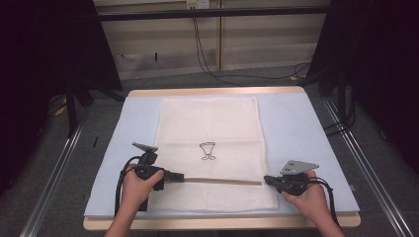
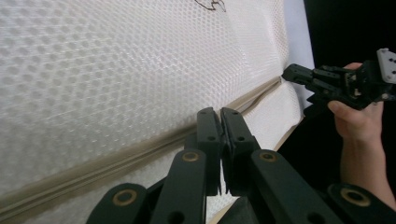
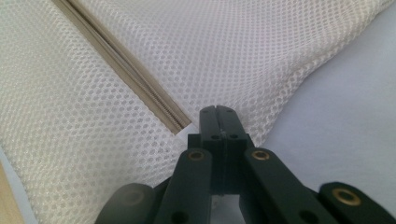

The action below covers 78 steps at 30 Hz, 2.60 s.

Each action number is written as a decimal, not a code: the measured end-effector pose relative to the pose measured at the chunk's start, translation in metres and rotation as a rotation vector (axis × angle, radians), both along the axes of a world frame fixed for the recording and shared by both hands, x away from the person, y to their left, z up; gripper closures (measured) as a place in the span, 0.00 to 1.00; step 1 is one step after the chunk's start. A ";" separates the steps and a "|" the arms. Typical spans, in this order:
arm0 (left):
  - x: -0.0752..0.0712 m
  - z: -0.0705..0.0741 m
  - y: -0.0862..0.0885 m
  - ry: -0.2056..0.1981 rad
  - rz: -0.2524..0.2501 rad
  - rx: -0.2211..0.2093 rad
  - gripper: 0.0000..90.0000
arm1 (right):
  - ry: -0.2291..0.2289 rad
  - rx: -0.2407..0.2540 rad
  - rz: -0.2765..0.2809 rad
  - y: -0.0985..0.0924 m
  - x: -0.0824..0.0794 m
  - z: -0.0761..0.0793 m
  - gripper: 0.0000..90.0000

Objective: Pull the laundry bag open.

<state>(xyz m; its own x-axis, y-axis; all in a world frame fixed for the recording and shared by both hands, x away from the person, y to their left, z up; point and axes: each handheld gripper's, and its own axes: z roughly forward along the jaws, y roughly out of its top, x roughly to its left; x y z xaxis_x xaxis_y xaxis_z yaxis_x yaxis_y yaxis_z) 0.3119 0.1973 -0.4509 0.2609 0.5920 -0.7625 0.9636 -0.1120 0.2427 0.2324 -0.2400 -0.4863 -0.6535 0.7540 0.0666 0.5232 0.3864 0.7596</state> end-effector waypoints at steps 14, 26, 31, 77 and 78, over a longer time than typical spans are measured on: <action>-0.002 -0.001 0.023 0.000 0.042 0.008 0.97 | 0.001 0.002 0.000 0.000 0.000 0.000 1.00; -0.003 0.001 0.045 -0.012 0.058 0.010 0.97 | 0.002 0.004 0.000 -0.001 0.001 0.000 1.00; -0.004 0.003 0.058 -0.023 0.077 0.008 0.97 | 0.002 0.004 0.001 -0.001 0.000 0.000 1.00; -0.012 0.013 0.112 -0.251 0.194 0.084 0.72 | -0.001 0.113 -0.056 -0.013 0.005 0.011 0.74; -0.012 0.014 0.111 -0.289 0.211 0.104 0.67 | -0.037 0.113 -0.080 -0.017 0.006 0.014 0.71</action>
